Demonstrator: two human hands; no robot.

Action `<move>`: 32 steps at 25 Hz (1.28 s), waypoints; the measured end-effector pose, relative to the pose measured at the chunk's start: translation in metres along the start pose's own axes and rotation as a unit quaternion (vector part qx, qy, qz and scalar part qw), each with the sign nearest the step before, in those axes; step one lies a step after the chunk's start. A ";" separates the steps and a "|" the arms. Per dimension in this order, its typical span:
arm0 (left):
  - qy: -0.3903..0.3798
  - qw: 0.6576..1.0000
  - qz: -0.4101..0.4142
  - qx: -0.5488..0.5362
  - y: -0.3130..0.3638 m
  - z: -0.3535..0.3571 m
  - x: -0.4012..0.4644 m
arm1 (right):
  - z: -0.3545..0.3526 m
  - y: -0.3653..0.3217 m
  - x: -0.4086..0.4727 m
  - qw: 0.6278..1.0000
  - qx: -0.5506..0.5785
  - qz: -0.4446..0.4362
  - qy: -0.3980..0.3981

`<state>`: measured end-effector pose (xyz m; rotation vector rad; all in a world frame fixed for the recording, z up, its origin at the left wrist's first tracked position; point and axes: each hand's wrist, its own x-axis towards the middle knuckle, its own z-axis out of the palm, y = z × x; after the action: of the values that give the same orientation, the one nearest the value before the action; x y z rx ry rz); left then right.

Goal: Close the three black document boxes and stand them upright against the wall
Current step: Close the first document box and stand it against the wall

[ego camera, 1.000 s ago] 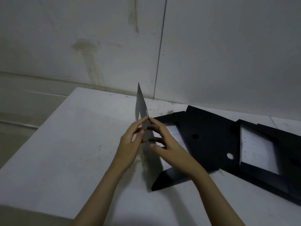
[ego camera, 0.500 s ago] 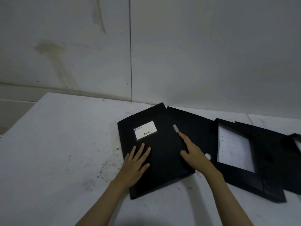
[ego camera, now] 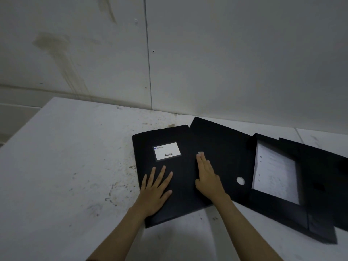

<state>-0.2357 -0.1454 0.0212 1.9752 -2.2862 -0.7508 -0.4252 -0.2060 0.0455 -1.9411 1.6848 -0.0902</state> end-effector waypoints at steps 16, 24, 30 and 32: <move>0.099 0.898 -0.283 -0.322 -0.026 -0.003 0.004 | -0.017 -0.007 0.005 0.970 0.234 0.067 0.006; 0.171 0.790 -0.220 -0.546 -0.043 -0.048 -0.028 | -0.006 -0.045 -0.001 0.899 0.410 0.117 0.094; 0.304 0.757 -0.153 -0.558 -0.080 -0.114 -0.073 | -0.010 -0.126 0.023 0.883 0.456 0.003 0.112; 0.313 0.765 -0.139 -0.545 -0.104 -0.138 -0.085 | -0.009 -0.163 0.032 0.878 0.465 -0.037 0.103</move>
<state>-0.0775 -0.1201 0.1287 1.5484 -0.7993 -0.9169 -0.2772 -0.2309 0.1166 -1.2614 1.2926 -0.9769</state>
